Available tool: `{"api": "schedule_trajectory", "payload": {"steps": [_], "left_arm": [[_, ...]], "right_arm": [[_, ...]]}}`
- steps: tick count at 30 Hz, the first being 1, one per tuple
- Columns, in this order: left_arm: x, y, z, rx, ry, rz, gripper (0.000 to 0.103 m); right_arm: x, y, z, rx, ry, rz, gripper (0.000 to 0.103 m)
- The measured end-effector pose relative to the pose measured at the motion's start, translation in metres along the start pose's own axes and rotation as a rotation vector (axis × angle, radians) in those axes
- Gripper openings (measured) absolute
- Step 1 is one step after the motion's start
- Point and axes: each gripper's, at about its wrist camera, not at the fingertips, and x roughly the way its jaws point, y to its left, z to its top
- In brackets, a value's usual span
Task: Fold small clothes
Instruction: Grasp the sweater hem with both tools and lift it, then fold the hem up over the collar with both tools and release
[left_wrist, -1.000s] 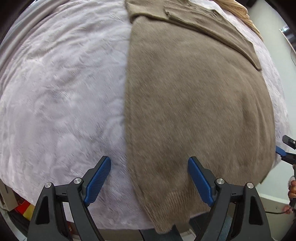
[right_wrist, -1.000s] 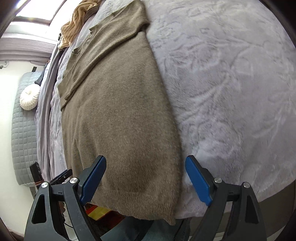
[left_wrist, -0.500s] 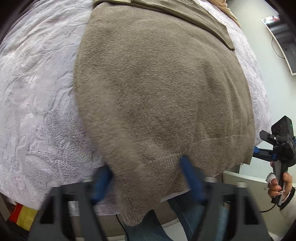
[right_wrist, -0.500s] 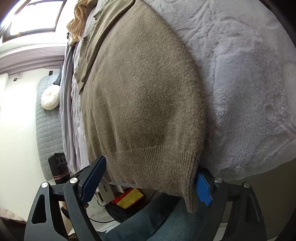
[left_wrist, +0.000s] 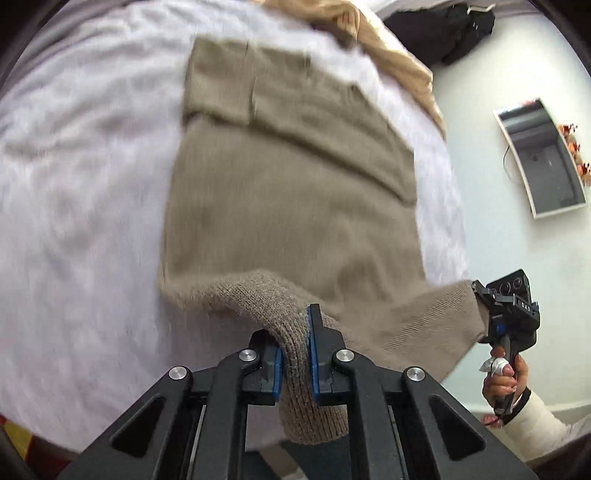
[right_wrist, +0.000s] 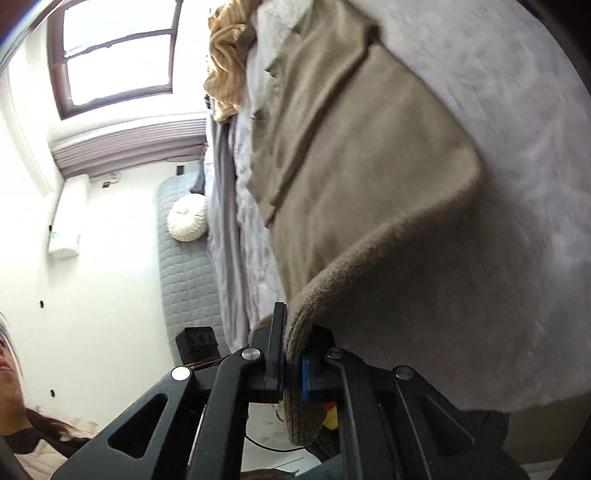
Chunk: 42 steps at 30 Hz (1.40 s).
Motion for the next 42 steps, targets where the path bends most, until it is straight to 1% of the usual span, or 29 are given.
{"api": "schedule_trajectory", "payload": {"steps": [2,4,6,7,8,9,11,13,14,16,18,19,20,22,23,24,26,27,28,29,30,31,33,36,38,39,40,42], "left_arm": [[-0.011,-0.006,0.029,0.028,-0.07,0.011,0.012],[-0.02,-0.002,0.069,0.048,-0.121,0.024,0.012],[-0.014,-0.011,0.114,0.065,-0.174,0.041,0.012],[-0.005,-0.012,0.145,0.071,-0.188,0.049,0.012],[0.007,-0.015,0.167,0.08,-0.198,0.067,0.012],[0.018,-0.016,0.186,0.095,-0.203,0.094,0.012],[0.051,-0.018,0.224,0.099,-0.203,0.142,0.012],[0.081,-0.011,0.253,0.081,-0.183,0.181,0.012],[0.096,-0.007,0.261,0.065,-0.173,0.203,0.012],[0.127,0.002,0.277,0.037,-0.148,0.269,0.013],[0.15,0.009,0.287,0.02,-0.103,0.347,0.016],[0.155,0.009,0.287,0.018,-0.089,0.362,0.016],[0.159,0.01,0.287,0.018,-0.08,0.368,0.016],[0.158,0.01,0.288,0.016,-0.08,0.368,0.016],[0.156,0.011,0.289,0.007,-0.082,0.362,0.019],[0.151,0.011,0.29,-0.005,-0.088,0.354,0.025],[0.139,0.009,0.291,-0.015,-0.123,0.35,0.061],[0.131,0.006,0.291,-0.011,-0.15,0.355,0.069],[0.12,0.001,0.292,0.003,-0.19,0.376,0.08],[0.112,-0.004,0.293,0.016,-0.222,0.396,0.081],[0.107,-0.008,0.296,0.031,-0.242,0.413,0.081],[0.102,-0.01,0.299,0.04,-0.257,0.434,0.081],[0.098,-0.011,0.301,0.048,-0.265,0.476,0.081],[0.097,-0.014,0.298,0.058,-0.257,0.49,0.081],[0.099,-0.016,0.292,0.07,-0.25,0.477,0.081],[0.103,-0.017,0.289,0.074,-0.24,0.456,0.081],[0.108,-0.019,0.287,0.076,-0.228,0.435,0.081],[0.12,-0.021,0.283,0.08,-0.202,0.408,0.081]], "right_arm": [[0.005,0.018,0.031,-0.032,-0.02,0.035,0.007],[0.013,0.035,0.067,-0.063,-0.044,0.063,0.007],[0.022,0.051,0.105,-0.096,-0.063,0.083,0.007],[0.029,0.059,0.122,-0.114,-0.068,0.081,0.007],[0.037,0.065,0.142,-0.134,-0.071,0.076,0.007],[0.043,0.069,0.161,-0.143,-0.073,0.07,0.007],[0.053,0.065,0.197,-0.133,-0.081,0.058,0.007],[0.065,0.057,0.225,-0.114,-0.085,0.02,0.007],[0.074,0.048,0.238,-0.097,-0.082,0.001,0.007],[0.083,0.028,0.254,-0.057,-0.08,-0.029,0.007],[0.091,0.008,0.266,-0.008,-0.078,-0.04,0.007],[0.094,0.0,0.269,0.014,-0.074,-0.042,0.007],[0.096,-0.006,0.272,0.031,-0.07,-0.04,0.007],[0.098,-0.013,0.275,0.059,-0.058,-0.025,0.011],[0.098,-0.014,0.276,0.062,-0.052,-0.009,0.011],[0.098,-0.012,0.276,0.058,-0.043,0.005,0.011],[0.093,-0.008,0.278,0.052,-0.035,0.025,0.015],[0.093,-0.005,0.282,0.056,-0.037,0.043,0.021],[0.092,-0.003,0.286,0.066,-0.043,0.062,0.031],[0.091,-0.001,0.289,0.075,-0.052,0.075,0.037],[0.089,0.002,0.294,0.081,-0.071,0.083,0.052],[0.087,0.004,0.299,0.08,-0.089,0.083,0.06],[0.084,0.008,0.308,0.074,-0.118,0.076,0.06],[0.078,0.019,0.312,0.036,-0.143,0.047,0.06],[0.078,0.028,0.31,-0.008,-0.127,0.032,0.051],[0.081,0.031,0.309,-0.029,-0.107,0.012,0.039],[0.085,0.034,0.308,-0.048,-0.084,-0.013,0.034],[0.097,0.039,0.307,-0.107,-0.038,-0.087,0.034]]}}
